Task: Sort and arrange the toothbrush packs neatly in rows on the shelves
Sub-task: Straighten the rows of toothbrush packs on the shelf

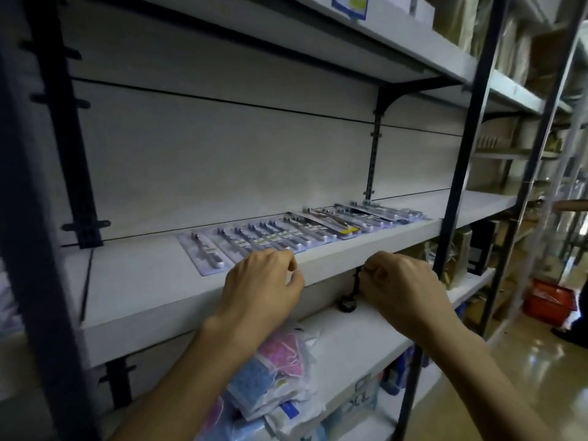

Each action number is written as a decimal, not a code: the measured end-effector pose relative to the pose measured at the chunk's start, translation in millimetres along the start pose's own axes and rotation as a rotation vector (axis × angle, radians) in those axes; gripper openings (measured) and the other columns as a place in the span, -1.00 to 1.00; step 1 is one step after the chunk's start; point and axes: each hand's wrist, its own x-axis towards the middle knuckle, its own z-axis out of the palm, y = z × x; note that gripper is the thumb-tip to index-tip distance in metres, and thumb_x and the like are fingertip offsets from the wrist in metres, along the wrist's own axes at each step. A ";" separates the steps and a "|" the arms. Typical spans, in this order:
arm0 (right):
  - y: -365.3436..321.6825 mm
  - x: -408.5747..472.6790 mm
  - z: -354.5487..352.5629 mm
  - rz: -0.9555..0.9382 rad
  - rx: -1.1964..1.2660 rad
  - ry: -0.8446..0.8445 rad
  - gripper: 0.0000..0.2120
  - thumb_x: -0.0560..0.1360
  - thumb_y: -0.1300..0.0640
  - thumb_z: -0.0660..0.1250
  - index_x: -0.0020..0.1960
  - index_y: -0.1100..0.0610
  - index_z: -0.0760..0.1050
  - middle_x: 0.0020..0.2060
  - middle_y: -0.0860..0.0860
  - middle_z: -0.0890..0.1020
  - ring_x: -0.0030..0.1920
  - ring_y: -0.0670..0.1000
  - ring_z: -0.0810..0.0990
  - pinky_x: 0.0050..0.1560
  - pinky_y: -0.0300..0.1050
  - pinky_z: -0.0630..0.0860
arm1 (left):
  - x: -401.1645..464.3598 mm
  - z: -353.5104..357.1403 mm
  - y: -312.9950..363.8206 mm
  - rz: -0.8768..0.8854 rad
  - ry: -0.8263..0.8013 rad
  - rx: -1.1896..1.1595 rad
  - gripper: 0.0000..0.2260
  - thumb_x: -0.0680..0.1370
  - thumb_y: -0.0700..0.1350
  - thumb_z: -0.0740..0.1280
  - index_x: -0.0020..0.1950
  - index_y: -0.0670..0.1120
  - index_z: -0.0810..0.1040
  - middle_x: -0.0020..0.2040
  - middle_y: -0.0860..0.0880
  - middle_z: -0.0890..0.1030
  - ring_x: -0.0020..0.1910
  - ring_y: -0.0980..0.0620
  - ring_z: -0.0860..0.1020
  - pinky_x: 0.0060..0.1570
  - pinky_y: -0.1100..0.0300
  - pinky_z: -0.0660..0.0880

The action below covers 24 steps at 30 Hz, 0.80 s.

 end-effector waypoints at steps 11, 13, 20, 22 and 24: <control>79.6 118.7 46.1 -0.023 0.064 0.012 -0.72 0.54 -0.06 0.26 0.18 0.01 0.52 -0.01 -0.02 0.62 0.01 0.05 0.54 -0.13 -0.10 0.42 | 95.2 81.2 8.9 -0.121 0.046 0.052 -0.84 0.55 -0.01 0.22 -0.03 0.02 0.57 0.00 0.05 0.63 0.02 0.00 0.54 -0.06 0.11 0.47; 88.1 137.2 56.2 -0.040 0.092 0.037 -0.74 0.53 -0.03 0.27 0.13 0.06 0.55 -0.04 0.02 0.64 -0.02 0.08 0.55 -0.17 -0.11 0.40 | 104.5 88.5 7.1 -0.143 0.047 0.064 -0.85 0.54 -0.01 0.22 -0.05 0.02 0.58 -0.04 0.05 0.62 -0.03 0.00 0.55 -0.08 0.09 0.49; 111.4 197.9 95.0 -0.149 0.091 0.035 -0.76 0.52 0.01 0.24 -0.13 0.18 0.53 -0.15 0.13 0.60 -0.08 0.17 0.52 -0.26 -0.10 0.23 | 133.4 116.8 18.6 -0.265 0.120 0.107 -0.87 0.52 -0.04 0.25 -0.11 0.00 0.57 -0.11 0.05 0.62 -0.10 0.00 0.55 -0.15 0.11 0.49; 115.1 210.7 102.9 -0.159 0.092 0.024 -0.74 0.52 0.00 0.24 -0.14 0.19 0.52 -0.13 0.16 0.59 -0.05 0.20 0.52 -0.25 -0.09 0.21 | 141.2 122.5 23.0 -0.297 0.136 0.128 -0.87 0.52 -0.04 0.24 -0.12 0.00 0.56 -0.11 0.07 0.62 -0.10 0.01 0.55 -0.15 0.11 0.49; 117.8 220.8 109.1 -0.161 0.085 0.014 -0.72 0.52 -0.03 0.24 -0.13 0.19 0.52 -0.10 0.15 0.58 -0.04 0.19 0.51 -0.24 -0.09 0.22 | 147.6 127.2 26.6 -0.322 0.151 0.160 -0.87 0.53 -0.04 0.23 -0.12 0.00 0.55 -0.10 0.07 0.61 -0.08 0.00 0.54 -0.14 0.11 0.48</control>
